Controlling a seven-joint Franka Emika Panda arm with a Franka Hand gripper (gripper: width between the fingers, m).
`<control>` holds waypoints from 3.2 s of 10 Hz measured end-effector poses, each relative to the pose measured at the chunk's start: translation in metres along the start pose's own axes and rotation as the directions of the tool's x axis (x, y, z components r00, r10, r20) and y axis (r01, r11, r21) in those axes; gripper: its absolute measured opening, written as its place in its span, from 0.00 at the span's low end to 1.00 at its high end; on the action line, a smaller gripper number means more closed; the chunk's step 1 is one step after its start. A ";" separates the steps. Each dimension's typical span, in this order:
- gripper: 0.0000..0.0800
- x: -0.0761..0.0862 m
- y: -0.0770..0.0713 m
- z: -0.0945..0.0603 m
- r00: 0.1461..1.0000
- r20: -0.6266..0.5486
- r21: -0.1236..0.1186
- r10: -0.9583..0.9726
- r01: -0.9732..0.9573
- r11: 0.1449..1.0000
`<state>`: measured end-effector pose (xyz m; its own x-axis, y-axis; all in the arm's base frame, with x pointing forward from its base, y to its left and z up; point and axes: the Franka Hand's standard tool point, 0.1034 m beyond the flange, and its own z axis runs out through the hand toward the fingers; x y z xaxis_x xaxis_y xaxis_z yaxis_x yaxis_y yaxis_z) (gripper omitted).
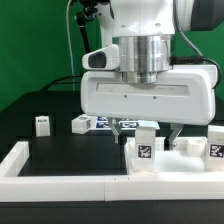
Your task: Assemble square table
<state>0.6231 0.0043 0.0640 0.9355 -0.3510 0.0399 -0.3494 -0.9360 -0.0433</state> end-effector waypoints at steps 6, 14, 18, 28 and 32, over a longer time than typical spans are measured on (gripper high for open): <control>0.36 0.001 -0.001 0.000 0.978 -0.010 0.007 0.208 -0.208 0.978; 0.36 0.004 0.000 0.001 0.454 0.068 0.006 0.889 -0.891 0.454; 0.36 0.004 -0.002 0.001 0.088 0.127 -0.012 0.988 -0.996 0.090; 0.81 -0.003 -0.021 -0.030 0.003 0.142 -0.002 0.990 -1.000 0.003; 0.81 -0.010 -0.034 -0.038 0.024 0.153 -0.001 0.988 -1.000 0.025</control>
Offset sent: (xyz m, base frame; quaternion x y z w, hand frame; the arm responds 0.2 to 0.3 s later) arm 0.0000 0.0000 0.0000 0.0000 0.0000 0.0000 1.0000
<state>0.6236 0.0390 0.1035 -0.3146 -0.9291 -0.1947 -0.9439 0.3279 -0.0396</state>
